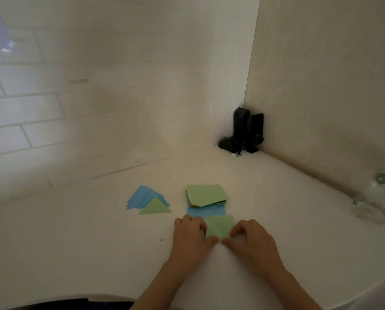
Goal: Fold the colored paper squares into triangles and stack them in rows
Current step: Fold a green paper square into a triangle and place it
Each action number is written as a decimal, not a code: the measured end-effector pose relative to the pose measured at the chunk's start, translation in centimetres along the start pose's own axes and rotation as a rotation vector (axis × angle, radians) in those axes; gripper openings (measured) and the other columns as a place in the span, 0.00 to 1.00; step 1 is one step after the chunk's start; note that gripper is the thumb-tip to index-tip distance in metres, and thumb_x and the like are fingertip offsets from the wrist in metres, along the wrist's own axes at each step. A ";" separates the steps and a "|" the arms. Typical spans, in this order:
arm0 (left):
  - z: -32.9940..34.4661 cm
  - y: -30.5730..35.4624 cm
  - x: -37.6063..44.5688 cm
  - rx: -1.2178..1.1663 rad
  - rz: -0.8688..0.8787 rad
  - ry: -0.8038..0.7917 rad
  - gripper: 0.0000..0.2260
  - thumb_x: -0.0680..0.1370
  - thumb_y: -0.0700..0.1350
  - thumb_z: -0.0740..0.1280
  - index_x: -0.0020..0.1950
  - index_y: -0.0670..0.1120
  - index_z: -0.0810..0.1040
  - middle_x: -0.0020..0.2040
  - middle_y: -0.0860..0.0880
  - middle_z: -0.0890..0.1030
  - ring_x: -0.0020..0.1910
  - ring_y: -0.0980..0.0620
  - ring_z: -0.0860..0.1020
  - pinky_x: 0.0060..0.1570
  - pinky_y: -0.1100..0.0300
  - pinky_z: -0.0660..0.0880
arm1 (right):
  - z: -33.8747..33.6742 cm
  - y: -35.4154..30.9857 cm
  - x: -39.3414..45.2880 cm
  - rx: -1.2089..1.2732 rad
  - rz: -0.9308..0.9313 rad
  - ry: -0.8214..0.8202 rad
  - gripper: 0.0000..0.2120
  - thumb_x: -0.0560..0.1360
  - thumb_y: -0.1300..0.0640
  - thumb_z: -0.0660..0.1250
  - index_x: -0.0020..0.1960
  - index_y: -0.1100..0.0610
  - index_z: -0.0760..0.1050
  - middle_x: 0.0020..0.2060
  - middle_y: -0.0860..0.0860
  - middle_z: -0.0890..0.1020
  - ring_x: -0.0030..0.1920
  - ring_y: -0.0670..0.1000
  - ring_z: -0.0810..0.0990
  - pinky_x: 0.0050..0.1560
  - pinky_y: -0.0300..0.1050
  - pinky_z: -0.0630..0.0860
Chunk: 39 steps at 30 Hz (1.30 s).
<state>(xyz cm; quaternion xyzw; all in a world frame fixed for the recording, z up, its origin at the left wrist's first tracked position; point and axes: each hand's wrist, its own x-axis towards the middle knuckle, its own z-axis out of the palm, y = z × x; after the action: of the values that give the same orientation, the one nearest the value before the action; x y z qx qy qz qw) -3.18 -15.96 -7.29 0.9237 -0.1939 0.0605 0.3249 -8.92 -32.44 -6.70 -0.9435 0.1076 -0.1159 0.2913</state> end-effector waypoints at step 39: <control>-0.7 -0.1 -3.1 0.151 0.294 0.166 0.10 0.69 0.46 0.59 0.40 0.53 0.80 0.37 0.56 0.78 0.37 0.55 0.75 0.34 0.61 0.72 | -2.4 -2.5 -2.4 -0.020 -0.153 -0.110 0.20 0.68 0.47 0.71 0.58 0.40 0.72 0.46 0.43 0.74 0.43 0.42 0.73 0.49 0.36 0.72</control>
<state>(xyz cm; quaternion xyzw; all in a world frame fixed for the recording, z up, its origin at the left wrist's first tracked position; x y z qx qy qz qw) -6.00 -14.48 -7.55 0.8990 -0.2942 0.1979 0.2571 -11.57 -31.05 -3.69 -0.9568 0.0201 -0.0847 0.2774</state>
